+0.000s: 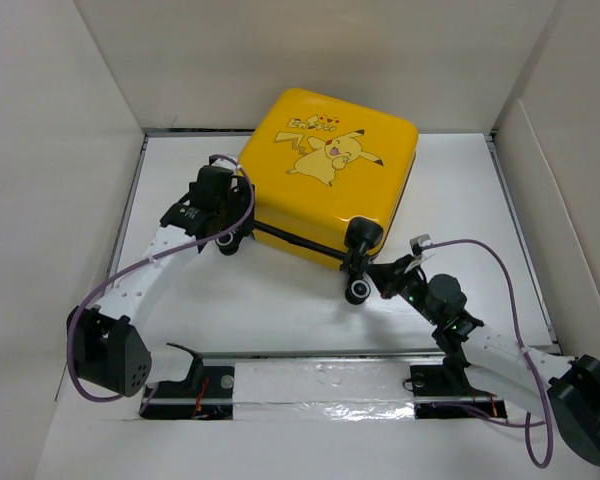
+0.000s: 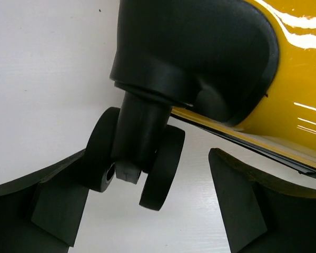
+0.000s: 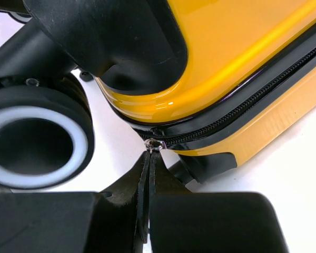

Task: Pack the luggage

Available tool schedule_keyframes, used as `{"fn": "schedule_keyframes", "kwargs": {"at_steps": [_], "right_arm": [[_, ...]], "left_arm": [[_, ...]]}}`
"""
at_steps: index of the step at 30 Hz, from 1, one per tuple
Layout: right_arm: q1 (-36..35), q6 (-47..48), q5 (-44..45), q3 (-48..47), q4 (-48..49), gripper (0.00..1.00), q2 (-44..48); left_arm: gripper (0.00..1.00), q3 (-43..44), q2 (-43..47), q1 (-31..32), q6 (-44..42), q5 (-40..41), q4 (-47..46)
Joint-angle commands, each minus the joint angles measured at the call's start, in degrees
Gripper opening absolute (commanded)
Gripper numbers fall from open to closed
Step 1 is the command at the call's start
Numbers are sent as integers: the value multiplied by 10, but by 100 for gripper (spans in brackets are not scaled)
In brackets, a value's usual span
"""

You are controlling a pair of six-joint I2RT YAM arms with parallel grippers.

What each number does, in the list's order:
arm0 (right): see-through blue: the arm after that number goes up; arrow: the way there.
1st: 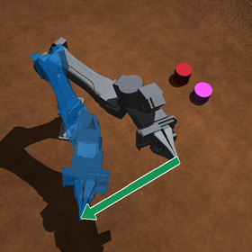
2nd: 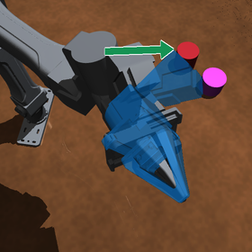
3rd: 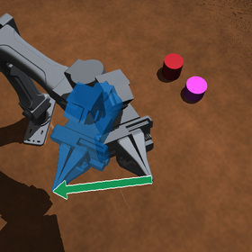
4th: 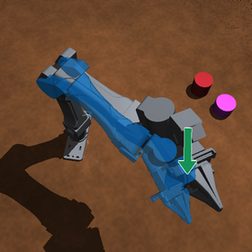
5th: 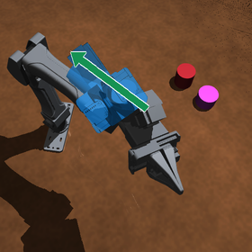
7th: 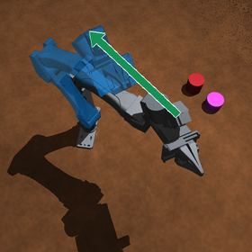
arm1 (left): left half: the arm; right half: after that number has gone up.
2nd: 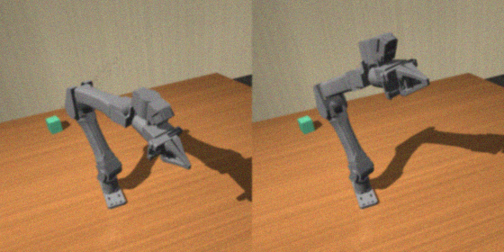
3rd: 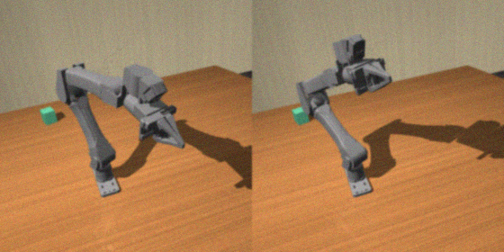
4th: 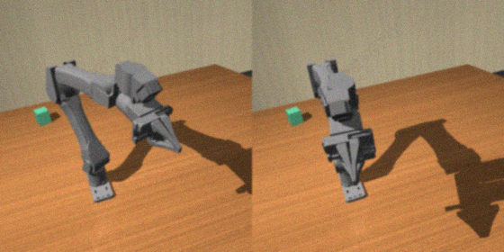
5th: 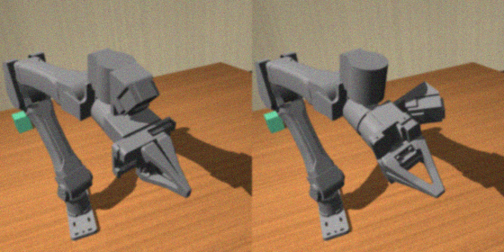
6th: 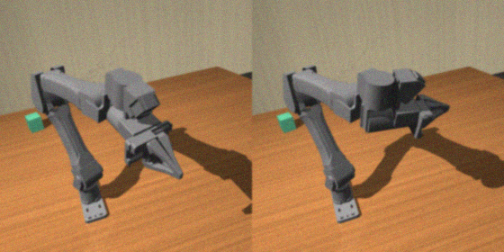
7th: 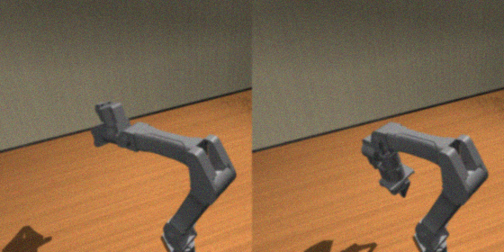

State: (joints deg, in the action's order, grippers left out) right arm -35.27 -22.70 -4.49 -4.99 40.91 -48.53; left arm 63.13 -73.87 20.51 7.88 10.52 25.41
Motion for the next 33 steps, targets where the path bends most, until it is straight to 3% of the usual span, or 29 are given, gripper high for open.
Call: {"fn": "schedule_keyframes", "kwargs": {"at_steps": [1,4,6,7,8,9,16,19,21,23,30,33], "right_arm": [[-2,-2,-42,-7,66,0,23],[-2,-1,-44,-8,60,0,25],[3,-1,-44,-8,56,0,28],[3,0,-42,-8,51,0,31],[3,0,-40,-7,47,0,33],[3,1,-39,-7,44,0,40],[13,8,-35,-12,7,0,61],[13,11,-40,-16,-1,0,61],[13,11,-41,-17,-1,0,58],[13,12,-39,-16,1,0,56],[19,14,-37,-17,-1,0,56],[19,13,-39,-15,2,0,53]], "left_arm": [[86,36,1,1,-23,-14,-30],[73,37,-9,1,-24,-25,-39],[48,29,-15,1,-25,-31,-48],[31,26,-14,1,-25,-49,-48],[7,24,-15,1,-23,-58,-47],[0,16,-13,1,-22,-73,-48],[0,-67,40,13,20,-181,-87],[0,-73,45,19,35,-149,-71],[29,-64,43,19,41,-97,-49],[52,-63,41,19,40,-88,-35],[57,-72,28,13,39,-82,-21],[53,-69,28,13,36,-96,-30]]}}
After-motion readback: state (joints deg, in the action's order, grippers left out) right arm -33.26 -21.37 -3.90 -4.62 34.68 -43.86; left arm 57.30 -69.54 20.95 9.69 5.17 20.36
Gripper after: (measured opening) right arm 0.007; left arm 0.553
